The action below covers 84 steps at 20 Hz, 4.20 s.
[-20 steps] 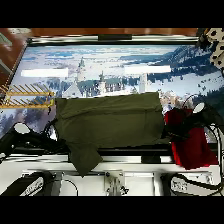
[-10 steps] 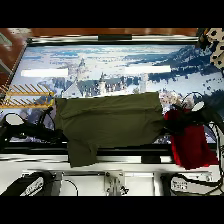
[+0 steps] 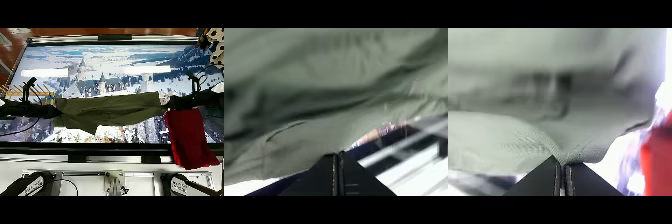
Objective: Fold the shirts.
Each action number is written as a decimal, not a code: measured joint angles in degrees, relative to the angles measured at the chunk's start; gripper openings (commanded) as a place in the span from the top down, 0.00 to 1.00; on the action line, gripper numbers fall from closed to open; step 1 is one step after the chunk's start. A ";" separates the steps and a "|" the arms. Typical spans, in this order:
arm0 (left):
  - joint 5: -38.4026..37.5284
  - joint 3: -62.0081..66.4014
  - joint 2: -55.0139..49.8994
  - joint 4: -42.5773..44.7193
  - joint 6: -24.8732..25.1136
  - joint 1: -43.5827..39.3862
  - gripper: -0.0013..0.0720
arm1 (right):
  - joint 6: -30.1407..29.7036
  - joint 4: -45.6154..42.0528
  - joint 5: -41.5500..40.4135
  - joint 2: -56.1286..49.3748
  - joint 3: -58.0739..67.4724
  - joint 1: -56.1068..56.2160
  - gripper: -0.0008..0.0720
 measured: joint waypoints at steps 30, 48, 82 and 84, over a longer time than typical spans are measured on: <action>8.96 3.28 -21.46 -15.63 0.20 6.01 0.26 | 18.73 -13.51 -20.09 -11.45 2.47 7.82 0.03; -2.47 3.65 -14.75 -19.56 0.81 0.50 0.31 | 18.03 2.32 -20.68 -21.53 2.84 9.18 0.89; 37.59 5.70 -20.63 -64.35 23.02 -35.67 0.95 | 29.03 6.40 1.57 21.09 11.80 14.32 0.89; 38.03 5.46 -12.61 -58.69 24.35 -29.81 0.95 | 29.07 7.02 -0.07 20.24 11.80 14.45 0.89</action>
